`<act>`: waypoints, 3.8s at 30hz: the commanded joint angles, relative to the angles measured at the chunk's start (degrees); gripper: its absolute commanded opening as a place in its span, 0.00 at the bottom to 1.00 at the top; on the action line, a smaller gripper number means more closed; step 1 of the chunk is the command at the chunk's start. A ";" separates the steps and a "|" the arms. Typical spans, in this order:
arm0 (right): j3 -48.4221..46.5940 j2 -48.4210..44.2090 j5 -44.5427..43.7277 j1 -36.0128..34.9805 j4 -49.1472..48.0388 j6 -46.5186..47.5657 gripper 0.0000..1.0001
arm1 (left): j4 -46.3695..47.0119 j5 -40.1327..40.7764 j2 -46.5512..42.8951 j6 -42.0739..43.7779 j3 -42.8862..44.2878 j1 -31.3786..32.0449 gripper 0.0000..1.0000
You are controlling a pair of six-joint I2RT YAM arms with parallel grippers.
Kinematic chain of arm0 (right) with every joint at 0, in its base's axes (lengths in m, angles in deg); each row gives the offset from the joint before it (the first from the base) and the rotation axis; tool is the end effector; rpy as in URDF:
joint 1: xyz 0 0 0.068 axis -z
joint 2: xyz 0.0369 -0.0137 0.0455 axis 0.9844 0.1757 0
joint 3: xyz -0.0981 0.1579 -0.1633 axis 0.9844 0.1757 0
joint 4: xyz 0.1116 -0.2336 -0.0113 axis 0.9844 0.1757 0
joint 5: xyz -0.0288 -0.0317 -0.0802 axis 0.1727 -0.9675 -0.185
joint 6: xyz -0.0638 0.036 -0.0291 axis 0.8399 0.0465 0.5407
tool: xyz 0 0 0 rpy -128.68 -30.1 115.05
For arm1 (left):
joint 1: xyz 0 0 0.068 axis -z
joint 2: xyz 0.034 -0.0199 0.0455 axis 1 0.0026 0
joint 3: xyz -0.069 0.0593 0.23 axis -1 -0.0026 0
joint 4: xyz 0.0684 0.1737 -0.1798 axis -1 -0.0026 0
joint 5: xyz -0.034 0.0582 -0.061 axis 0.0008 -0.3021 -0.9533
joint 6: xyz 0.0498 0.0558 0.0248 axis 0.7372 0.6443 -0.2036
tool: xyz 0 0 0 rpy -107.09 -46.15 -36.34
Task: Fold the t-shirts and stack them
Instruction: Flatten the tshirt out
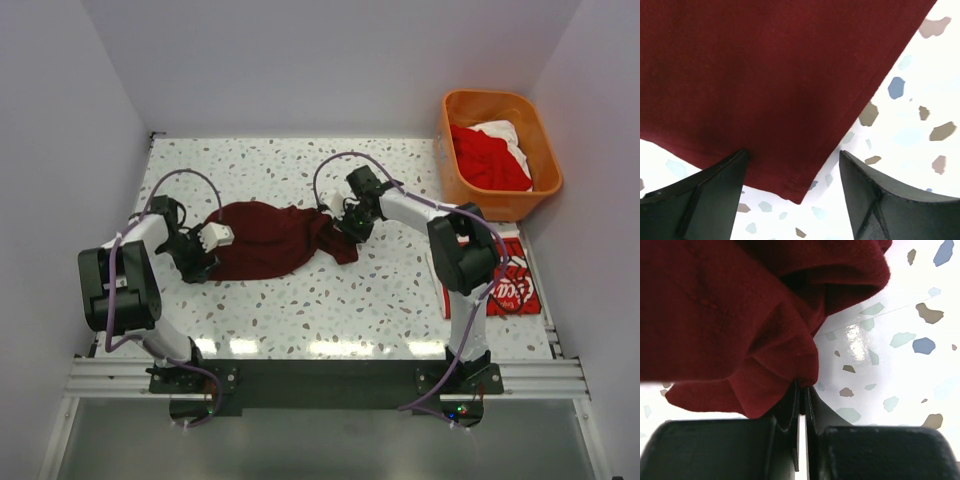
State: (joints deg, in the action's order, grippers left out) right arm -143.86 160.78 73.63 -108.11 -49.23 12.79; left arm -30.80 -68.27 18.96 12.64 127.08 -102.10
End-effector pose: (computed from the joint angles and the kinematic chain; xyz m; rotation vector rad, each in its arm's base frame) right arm 0.3571 0.2142 0.1122 -1.5261 2.2545 0.3675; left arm 0.2739 0.0352 0.1046 1.3495 2.4845 -0.3143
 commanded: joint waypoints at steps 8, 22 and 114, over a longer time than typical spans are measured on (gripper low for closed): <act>-3.13 -7.25 1.00 3.79 1.27 -2.23 0.00 | 2.81 2.98 -0.59 0.97 -1.80 -0.49 0.22; -25.71 -11.03 -2.95 10.47 -4.52 -7.15 0.00 | -0.56 -11.87 0.91 -22.02 34.15 -0.93 0.00; 12.34 -32.92 5.75 17.42 -21.78 11.37 0.00 | 11.40 -22.59 -4.29 -11.54 18.93 0.91 0.00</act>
State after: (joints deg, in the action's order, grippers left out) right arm -129.06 133.24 75.58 -90.73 -78.65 18.74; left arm -3.53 -87.29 12.69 -10.49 139.52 -100.75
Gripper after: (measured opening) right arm 0.027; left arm 0.030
